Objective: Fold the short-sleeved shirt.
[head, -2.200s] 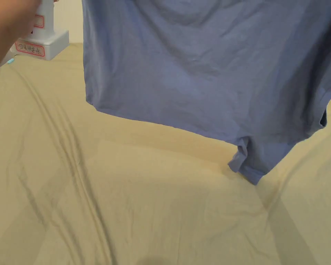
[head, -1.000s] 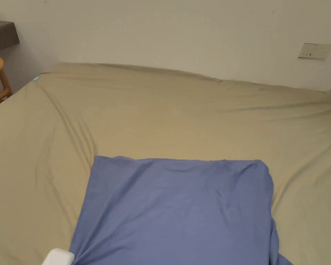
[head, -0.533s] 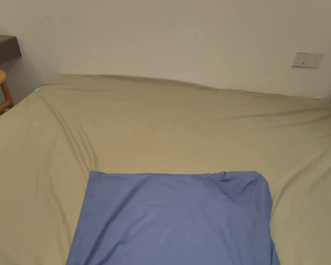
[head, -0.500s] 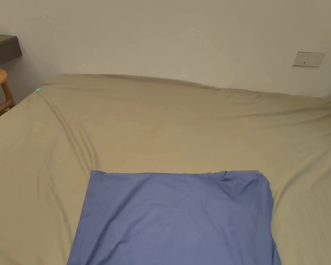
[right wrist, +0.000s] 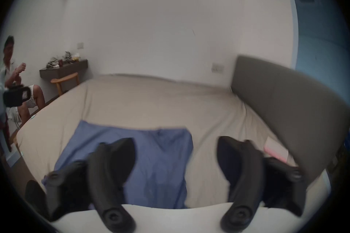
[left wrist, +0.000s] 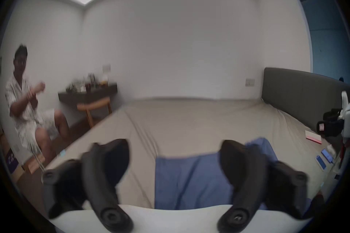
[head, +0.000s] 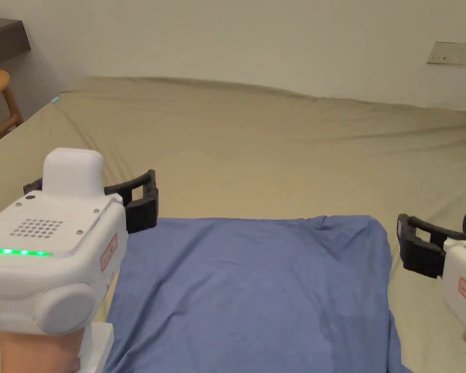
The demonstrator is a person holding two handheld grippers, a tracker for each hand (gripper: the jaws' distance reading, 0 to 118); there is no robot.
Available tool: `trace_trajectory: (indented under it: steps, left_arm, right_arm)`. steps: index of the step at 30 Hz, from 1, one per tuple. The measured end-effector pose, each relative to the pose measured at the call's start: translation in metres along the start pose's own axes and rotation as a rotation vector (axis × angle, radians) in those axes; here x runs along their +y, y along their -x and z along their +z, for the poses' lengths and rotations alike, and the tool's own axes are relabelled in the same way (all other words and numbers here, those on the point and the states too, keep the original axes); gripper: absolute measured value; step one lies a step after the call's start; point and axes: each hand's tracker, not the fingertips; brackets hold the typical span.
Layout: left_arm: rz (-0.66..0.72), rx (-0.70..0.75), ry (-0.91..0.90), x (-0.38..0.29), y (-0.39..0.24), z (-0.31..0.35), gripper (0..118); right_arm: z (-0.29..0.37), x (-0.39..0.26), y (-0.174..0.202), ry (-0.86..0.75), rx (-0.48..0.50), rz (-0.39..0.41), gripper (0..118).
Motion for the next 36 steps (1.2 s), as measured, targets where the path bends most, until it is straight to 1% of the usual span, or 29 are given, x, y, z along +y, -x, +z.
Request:
trace_trajectory:
  steps: [1,2,3,4,5,7,9,11,14,19,21,24,28,30,31,32,33,34,35,36]
  left_arm:
    - [-0.016,0.013,-0.038,0.009,-0.007,0.0,58]
    - [-0.028,0.015,-0.058,0.013,-0.012,-0.001,34]
    - [-0.034,0.005,-0.075,0.019,-0.02,-0.003,18]
    - [-0.037,-0.006,-0.085,0.021,-0.025,-0.003,13]
    - [-0.042,-0.017,-0.085,0.023,-0.03,-0.005,12]
    - [-0.057,-0.017,-0.094,0.021,-0.041,-0.01,0]
    - [-0.056,-0.021,-0.091,0.019,-0.047,-0.014,0]
    - [-0.045,-0.044,-0.063,0.015,-0.052,-0.022,0]
    - [-0.041,-0.046,-0.046,0.007,-0.056,-0.03,0]
    - [-0.034,-0.041,0.002,-0.007,-0.05,-0.049,0]
    - [-0.031,-0.036,0.041,-0.018,-0.045,-0.06,0]
    - [-0.061,-0.036,0.174,-0.053,-0.032,-0.086,0]
    - [-0.011,-0.019,0.42,-0.125,-0.003,-0.135,0]
    - [-0.007,0.032,0.509,-0.156,0.009,-0.162,0]
    - [0.024,0.042,0.544,-0.173,0.021,-0.178,0]
    - [0.049,0.051,0.573,-0.182,0.029,-0.192,3]
    - [0.069,0.07,0.594,-0.19,0.036,-0.211,16]
    - [0.062,0.075,0.619,-0.195,0.04,-0.225,39]
    - [0.051,0.074,0.639,-0.2,0.045,-0.245,71]
    - [0.03,0.078,0.648,-0.204,0.048,-0.266,89]
  right_arm:
    - [-0.002,0.012,0.01,-0.029,0.007,0.022,57]
    - [-0.003,0.02,0.017,-0.047,0.009,0.039,28]
    - [-0.004,0.029,0.026,-0.076,0.014,0.052,14]
    - [-0.007,0.035,0.032,-0.095,0.025,0.068,6]
    - [-0.008,0.039,0.039,-0.113,0.035,0.082,2]
    - [-0.01,0.045,0.053,-0.137,0.022,0.11,0]
    - [-0.011,0.047,0.066,-0.164,0.017,0.147,0]
    - [-0.015,0.047,0.073,-0.156,0.023,0.15,0]
    - [-0.024,0.041,0.074,-0.144,0.021,0.143,0]
    - [-0.045,0.027,0.066,-0.103,0.01,0.127,0]
    - [-0.061,0.017,0.054,-0.078,0.012,0.12,0]
    - [-0.078,0.004,0.048,-0.043,0.016,0.109,0]
    - [-0.105,-0.016,0.039,0.012,0.017,0.107,0]
    - [-0.12,-0.026,0.033,0.045,0.012,0.103,0]
    - [-0.127,-0.031,0.029,0.056,0.008,0.102,0]
    - [-0.132,-0.034,0.029,0.069,0.003,0.102,0]
    - [-0.139,-0.038,0.027,0.085,-0.004,0.104,0]
    - [-0.145,-0.041,0.024,0.095,-0.006,0.105,0]
    - [-0.151,-0.044,0.021,0.108,-0.007,0.105,0]
    - [-0.156,-0.046,0.02,0.123,-0.012,0.106,0]
